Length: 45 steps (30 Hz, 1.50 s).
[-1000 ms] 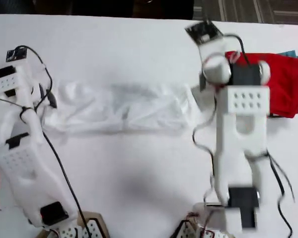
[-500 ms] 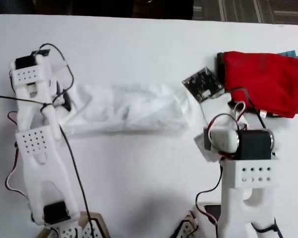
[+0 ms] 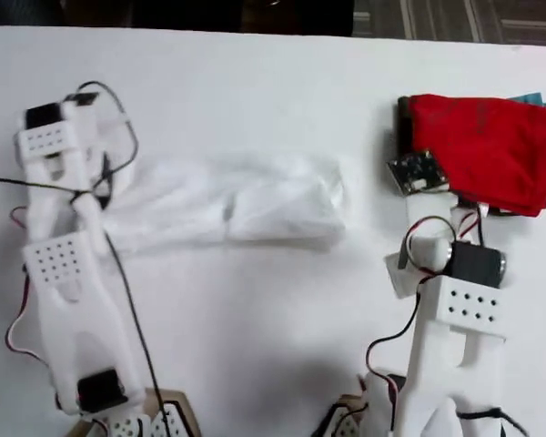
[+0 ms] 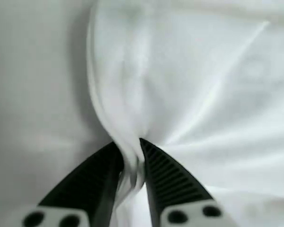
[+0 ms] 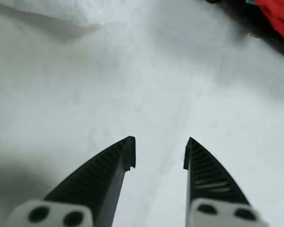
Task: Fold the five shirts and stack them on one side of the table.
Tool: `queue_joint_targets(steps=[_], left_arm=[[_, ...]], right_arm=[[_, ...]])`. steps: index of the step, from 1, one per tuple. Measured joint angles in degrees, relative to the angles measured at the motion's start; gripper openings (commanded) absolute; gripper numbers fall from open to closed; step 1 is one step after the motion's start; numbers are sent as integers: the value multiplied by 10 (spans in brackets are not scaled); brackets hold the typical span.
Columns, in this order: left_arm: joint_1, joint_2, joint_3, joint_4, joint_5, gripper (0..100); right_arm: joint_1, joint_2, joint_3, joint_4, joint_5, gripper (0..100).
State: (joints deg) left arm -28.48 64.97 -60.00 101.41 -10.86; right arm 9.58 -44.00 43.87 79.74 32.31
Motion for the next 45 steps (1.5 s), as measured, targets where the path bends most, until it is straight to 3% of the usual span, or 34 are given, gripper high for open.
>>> queue_joint_targets(steps=[12, 22, 33, 45], left_arm=[[-165, 0, 0, 0, -84, 25], [-183, -79, 73, 0, -84, 25], [-90, -358, 295, 0, -66, 25], [156, -456, 336, 0, 34, 25]], right_arm=[[1, 0, 197, -181, -2, 170], [1, 0, 357, -387, -2, 170], [1, 0, 372, -415, -2, 170], [1, 0, 372, -415, -2, 170]])
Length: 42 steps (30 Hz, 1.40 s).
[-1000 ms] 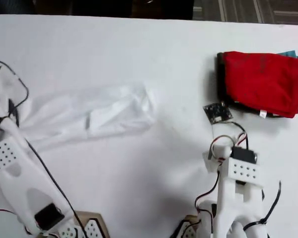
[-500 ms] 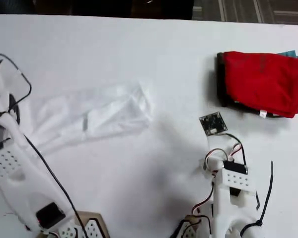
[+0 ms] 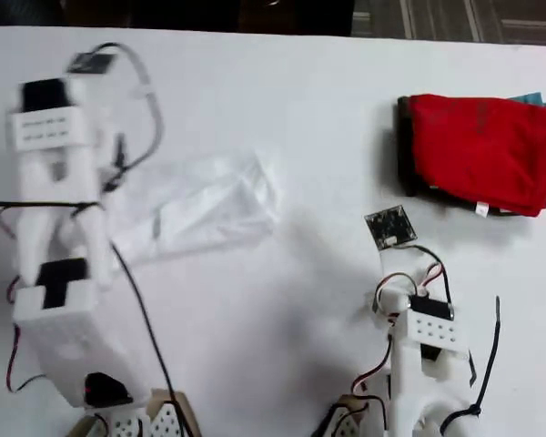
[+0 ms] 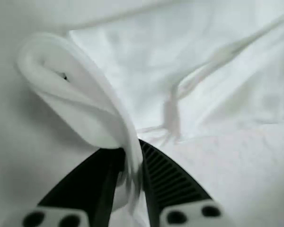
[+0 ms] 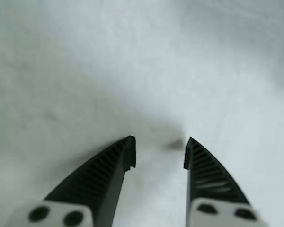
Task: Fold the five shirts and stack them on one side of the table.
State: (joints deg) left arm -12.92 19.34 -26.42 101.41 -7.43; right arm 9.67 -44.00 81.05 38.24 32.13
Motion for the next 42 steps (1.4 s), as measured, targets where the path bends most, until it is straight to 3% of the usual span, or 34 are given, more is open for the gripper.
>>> queue_joint_targets(steps=[7, 13, 32, 38, 42], left_arm=[[148, 0, 0, -13, 5, 25], [211, 0, 4, -86, 6, 25], [302, 105, 4, -231, 6, 25], [310, 135, -30, -234, 5, 199], [309, 141, -84, -218, 4, 198]], right_arm=[[0, 0, 0, 0, 0, 170], [0, 0, 0, 0, 0, 170], [0, 0, 0, 0, 0, 170], [0, 0, 0, 0, 0, 170], [0, 0, 0, 0, 0, 170]])
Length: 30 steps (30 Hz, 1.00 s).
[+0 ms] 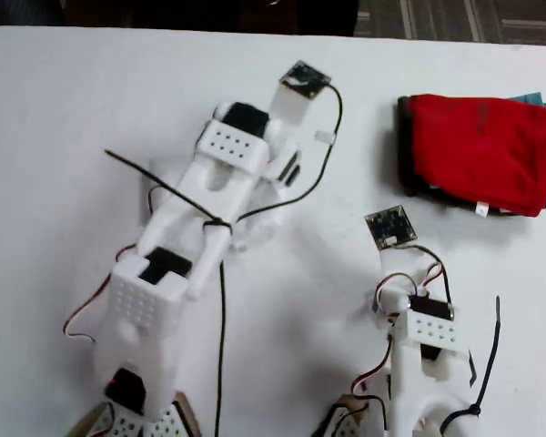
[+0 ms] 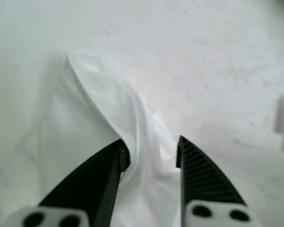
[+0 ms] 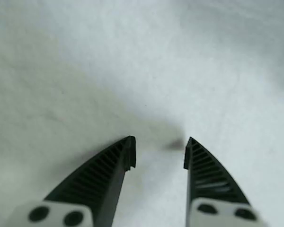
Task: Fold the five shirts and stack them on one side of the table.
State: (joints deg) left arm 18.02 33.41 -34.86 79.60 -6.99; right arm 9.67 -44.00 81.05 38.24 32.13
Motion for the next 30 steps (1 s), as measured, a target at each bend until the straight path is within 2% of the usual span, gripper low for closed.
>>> queue_joint_targets(steps=[3, 8, 12, 14, 21, 26, 30], left_arm=[[-9, 0, -59, 25, 0, 188], [-39, -1, -146, 121, 0, 175], [-69, 9, -155, 170, 0, 34], [-78, 29, -139, 173, -6, 38], [-75, 128, -96, 167, -37, 55], [-75, 163, -96, 95, -37, 55], [-100, 169, -96, 43, -37, 55]], right_arm=[[0, 0, 0, 0, 0, 170], [0, 0, 0, 0, 0, 170], [0, 0, 0, 0, 0, 170], [0, 0, 0, -4, 0, 170], [0, 0, 0, -4, 0, 170], [0, 0, 0, -4, 0, 170], [0, 0, 0, -4, 0, 170]])
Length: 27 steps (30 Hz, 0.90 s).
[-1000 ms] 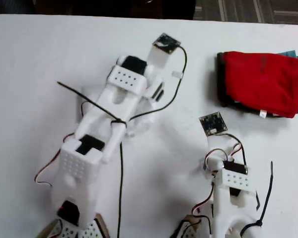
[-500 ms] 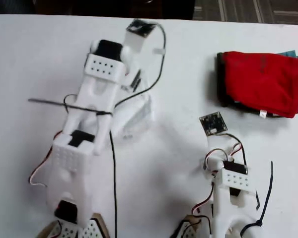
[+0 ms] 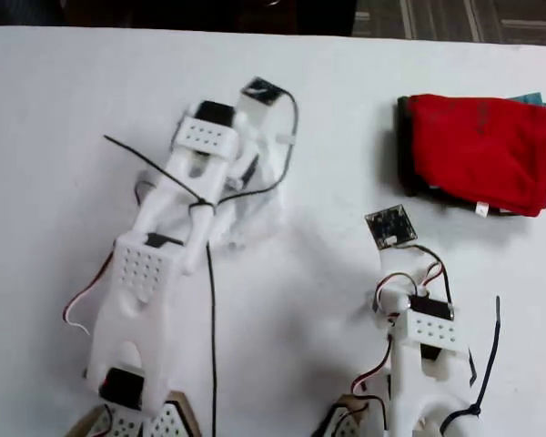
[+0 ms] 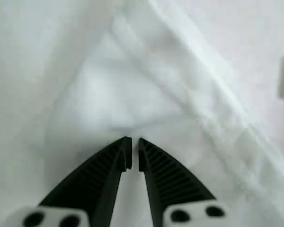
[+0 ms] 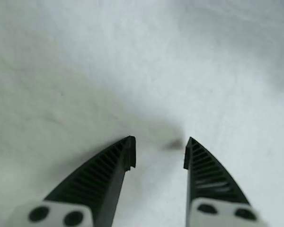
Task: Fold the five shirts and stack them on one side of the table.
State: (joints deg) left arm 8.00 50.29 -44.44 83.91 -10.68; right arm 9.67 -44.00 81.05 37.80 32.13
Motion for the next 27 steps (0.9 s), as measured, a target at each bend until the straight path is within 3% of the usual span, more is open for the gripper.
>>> queue_joint_targets(steps=[7, 12, 19, 27], left_arm=[[-44, 6, 0, -8, -1, 56], [-41, 6, -9, 36, -1, 56], [12, 5, -115, 159, -1, 57], [51, -22, -95, 174, -1, 57]], right_arm=[[0, 0, 0, 0, 0, 170], [0, 0, 0, 0, 0, 170], [0, 0, 0, 0, 0, 170], [0, 0, 0, 0, 0, 170]])
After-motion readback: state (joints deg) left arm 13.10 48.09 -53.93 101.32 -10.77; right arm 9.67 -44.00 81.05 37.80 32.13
